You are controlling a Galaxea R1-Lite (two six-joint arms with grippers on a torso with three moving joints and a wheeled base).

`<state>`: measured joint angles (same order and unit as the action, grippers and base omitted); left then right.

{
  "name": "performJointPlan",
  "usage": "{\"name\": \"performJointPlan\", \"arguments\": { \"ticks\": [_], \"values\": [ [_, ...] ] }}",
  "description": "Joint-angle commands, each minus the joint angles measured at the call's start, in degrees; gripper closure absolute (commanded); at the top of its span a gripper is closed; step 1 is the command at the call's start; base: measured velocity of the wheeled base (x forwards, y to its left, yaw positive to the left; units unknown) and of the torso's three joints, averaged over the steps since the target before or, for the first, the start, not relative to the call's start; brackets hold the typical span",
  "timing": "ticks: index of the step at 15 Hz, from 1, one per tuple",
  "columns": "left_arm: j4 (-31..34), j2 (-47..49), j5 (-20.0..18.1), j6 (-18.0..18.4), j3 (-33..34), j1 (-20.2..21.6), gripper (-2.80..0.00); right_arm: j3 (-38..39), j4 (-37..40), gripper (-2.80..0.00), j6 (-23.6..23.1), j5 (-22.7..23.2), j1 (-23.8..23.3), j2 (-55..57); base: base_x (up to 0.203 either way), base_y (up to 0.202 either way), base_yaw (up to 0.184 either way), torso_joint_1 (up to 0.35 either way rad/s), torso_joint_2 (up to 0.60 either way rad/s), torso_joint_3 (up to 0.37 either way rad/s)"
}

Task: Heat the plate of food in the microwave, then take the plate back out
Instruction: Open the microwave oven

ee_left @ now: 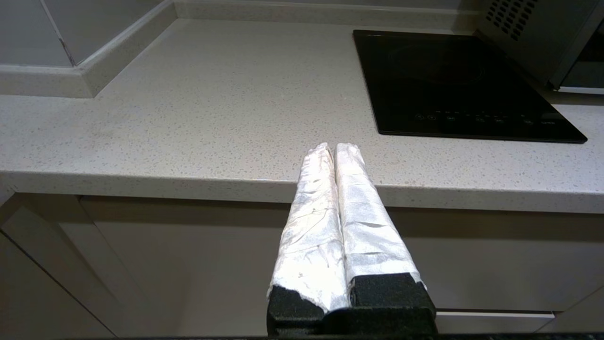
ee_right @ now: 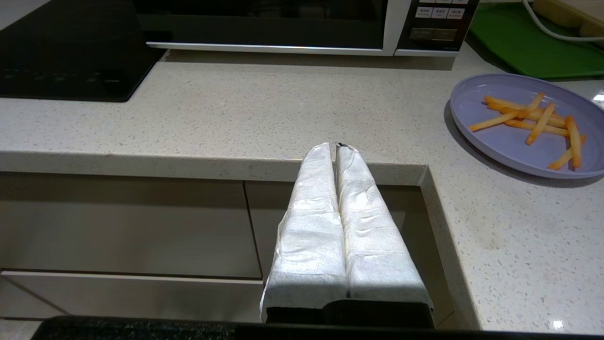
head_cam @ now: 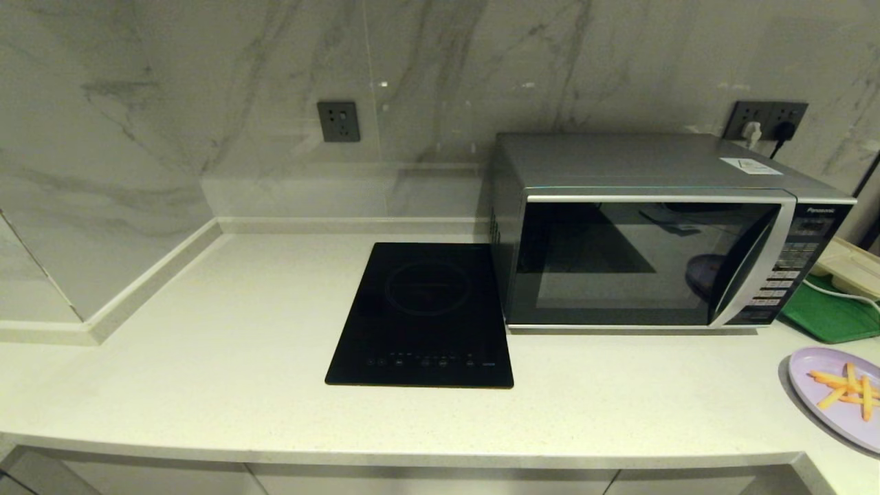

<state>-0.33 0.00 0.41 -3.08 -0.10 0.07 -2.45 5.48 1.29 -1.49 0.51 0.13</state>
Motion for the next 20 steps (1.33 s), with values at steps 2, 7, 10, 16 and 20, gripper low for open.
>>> {"name": "performJointPlan", "arguments": {
  "ticks": [2, 7, 10, 16, 20],
  "values": [
    [0.0, 0.0, 0.0, -0.1, 0.0, 0.0, 0.00, 0.3, -0.2, 0.00, 0.2, -0.4, 0.0, -0.1, 0.000, 0.000, 0.000, 0.000, 0.00, 0.000],
    [0.0, 0.0, 0.0, -0.1, 0.0, 0.0, 0.00, 0.0, 0.2, 0.00, 0.1, 0.0, 0.0, -0.1, 0.000, 0.000, 0.000, 0.000, 0.00, 0.000],
    [0.0, 0.0, 0.0, -0.1, 0.0, 0.0, 0.00, -0.4, 1.7, 0.00, 0.1, -0.3, 0.0, 1.2, 0.000, 0.000, 0.000, 0.000, 0.00, 0.000],
    [0.0, 0.0, 0.0, 0.0, 0.0, 0.0, 0.00, -11.6, 3.3, 0.00, 9.0, -0.7, 0.1, 23.7, 0.000, 0.000, 0.000, 0.000, 0.00, 0.000],
    [0.0, 0.0, 0.1, -0.1, 0.0, 0.0, 0.00, -19.0, -3.8, 0.00, 3.8, -11.9, 0.0, 43.7, 0.000, 0.000, 0.000, 0.000, 0.00, 0.000]
  ]
}}
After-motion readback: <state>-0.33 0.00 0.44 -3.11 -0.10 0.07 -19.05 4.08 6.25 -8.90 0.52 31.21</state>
